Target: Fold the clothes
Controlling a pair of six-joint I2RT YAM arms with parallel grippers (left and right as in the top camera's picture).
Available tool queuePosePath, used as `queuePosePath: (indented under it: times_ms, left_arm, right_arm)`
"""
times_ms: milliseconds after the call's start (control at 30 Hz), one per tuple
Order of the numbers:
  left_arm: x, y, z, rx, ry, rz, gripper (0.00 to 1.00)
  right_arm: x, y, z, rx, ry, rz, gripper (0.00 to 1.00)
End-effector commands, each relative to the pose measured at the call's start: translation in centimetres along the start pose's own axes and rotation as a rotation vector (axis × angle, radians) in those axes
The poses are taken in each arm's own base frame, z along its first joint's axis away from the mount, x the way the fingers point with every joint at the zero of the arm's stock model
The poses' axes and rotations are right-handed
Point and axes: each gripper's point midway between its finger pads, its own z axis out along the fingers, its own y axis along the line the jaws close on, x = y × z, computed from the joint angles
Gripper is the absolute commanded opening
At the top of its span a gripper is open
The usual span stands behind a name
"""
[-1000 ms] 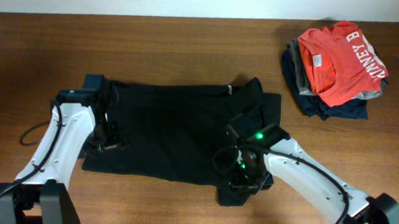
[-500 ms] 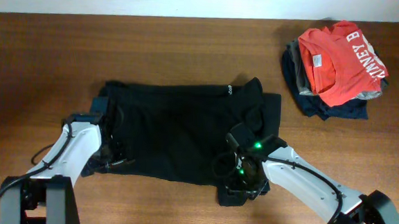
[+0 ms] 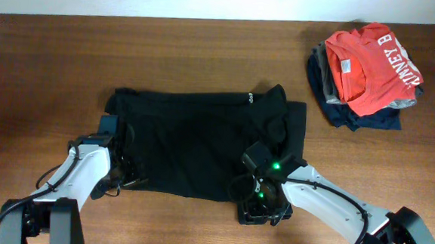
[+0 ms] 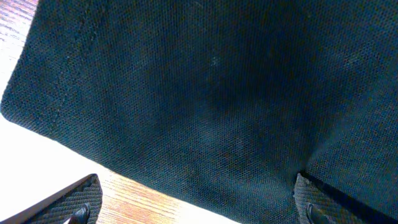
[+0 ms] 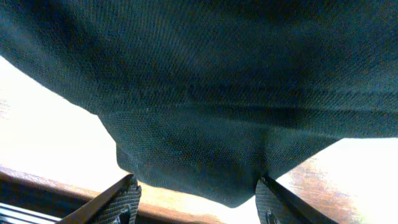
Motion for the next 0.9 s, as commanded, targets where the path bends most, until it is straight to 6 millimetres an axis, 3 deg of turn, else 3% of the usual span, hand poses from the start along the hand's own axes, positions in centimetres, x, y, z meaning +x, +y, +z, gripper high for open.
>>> queuePosePath:
  times_ms: [0,67,167,267,400,500,567,667,767,867]
  left_arm:
    - [0.5,0.4,1.0,-0.017,0.012,-0.018,0.98]
    - [0.4,0.3,1.0,-0.014,0.006,-0.018,0.98]
    - [0.3,0.3,1.1,-0.011,-0.001,-0.019,0.89]
    - [0.3,0.3,1.3,-0.01,-0.003,-0.019,0.69]
    - [0.3,0.3,1.3,-0.01,-0.003,-0.019,0.4]
    - [0.2,0.2,1.3,-0.009,-0.006,-0.02,0.23]
    - [0.2,0.2,1.3,-0.009,-0.006,-0.02,0.17]
    - [0.2,0.2,1.3,-0.009,-0.006,-0.02,0.01]
    - [0.1,0.2,1.3,-0.007,-0.01,-0.02,0.01]
    - [-0.2,0.0,1.1,-0.003,-0.018,-0.02,0.01]
  right_arm:
    - [0.6,-0.1,0.3,0.009,0.015,0.001,0.68]
    - [0.7,-0.5,0.6,0.022,0.014,0.003,0.69]
    - [1.0,-0.9,1.2,0.024,0.019,0.017,0.69]
    - [1.3,-1.3,1.8,0.028,0.026,0.042,0.66]
    - [1.1,-1.2,2.0,0.023,0.015,0.041,0.44]
    - [0.4,-0.9,1.9,0.009,-0.015,0.05,0.41]
    - [0.0,-0.7,1.8,0.002,-0.03,0.047,0.41]
    - [-0.7,-0.6,1.6,-0.005,-0.053,0.047,0.31]
    - [-1.2,-1.1,1.4,0.003,-0.069,0.068,0.08]
    - [-1.7,-1.9,0.7,0.0,-0.067,0.114,0.04]
